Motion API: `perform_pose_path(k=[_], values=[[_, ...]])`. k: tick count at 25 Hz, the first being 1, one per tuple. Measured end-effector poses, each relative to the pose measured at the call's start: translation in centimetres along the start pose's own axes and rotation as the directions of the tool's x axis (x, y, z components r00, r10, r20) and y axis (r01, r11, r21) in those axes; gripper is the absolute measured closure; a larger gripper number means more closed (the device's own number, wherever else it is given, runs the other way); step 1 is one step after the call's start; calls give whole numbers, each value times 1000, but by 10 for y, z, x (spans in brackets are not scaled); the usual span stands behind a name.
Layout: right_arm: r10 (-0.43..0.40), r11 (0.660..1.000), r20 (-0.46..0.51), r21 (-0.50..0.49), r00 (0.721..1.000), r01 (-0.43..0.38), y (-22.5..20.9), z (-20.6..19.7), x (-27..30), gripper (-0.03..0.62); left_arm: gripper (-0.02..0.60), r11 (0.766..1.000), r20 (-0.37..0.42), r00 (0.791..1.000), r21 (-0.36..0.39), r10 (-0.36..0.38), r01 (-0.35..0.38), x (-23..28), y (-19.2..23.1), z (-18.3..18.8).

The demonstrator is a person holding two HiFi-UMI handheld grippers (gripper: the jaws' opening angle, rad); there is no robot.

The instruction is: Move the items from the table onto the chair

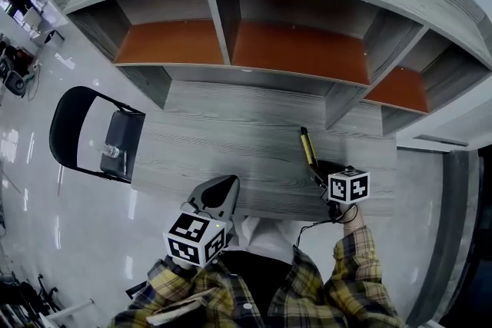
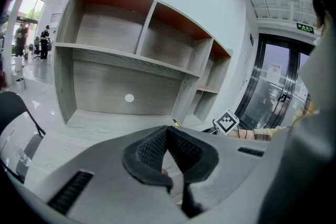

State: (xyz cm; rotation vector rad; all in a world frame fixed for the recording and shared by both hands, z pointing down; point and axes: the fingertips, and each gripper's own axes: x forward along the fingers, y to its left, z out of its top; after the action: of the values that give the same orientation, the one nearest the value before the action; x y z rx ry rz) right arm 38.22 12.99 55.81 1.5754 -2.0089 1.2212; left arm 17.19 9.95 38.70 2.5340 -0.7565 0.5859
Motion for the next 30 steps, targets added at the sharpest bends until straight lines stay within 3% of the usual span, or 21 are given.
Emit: perform_pose_path(k=[11, 17, 30], values=[[235, 970, 47, 46, 971, -237, 122, 32, 21, 468, 578, 993, 49, 996, -100, 75, -70, -28, 62, 2], [300, 951, 31, 65, 953, -302, 219, 46, 43, 468, 578, 981, 70, 989, -157, 130, -117, -98, 122, 6], [350, 937, -60, -1, 935, -350, 443, 48, 207, 468, 578, 962, 97, 975, -206, 200, -177, -229, 355, -22]])
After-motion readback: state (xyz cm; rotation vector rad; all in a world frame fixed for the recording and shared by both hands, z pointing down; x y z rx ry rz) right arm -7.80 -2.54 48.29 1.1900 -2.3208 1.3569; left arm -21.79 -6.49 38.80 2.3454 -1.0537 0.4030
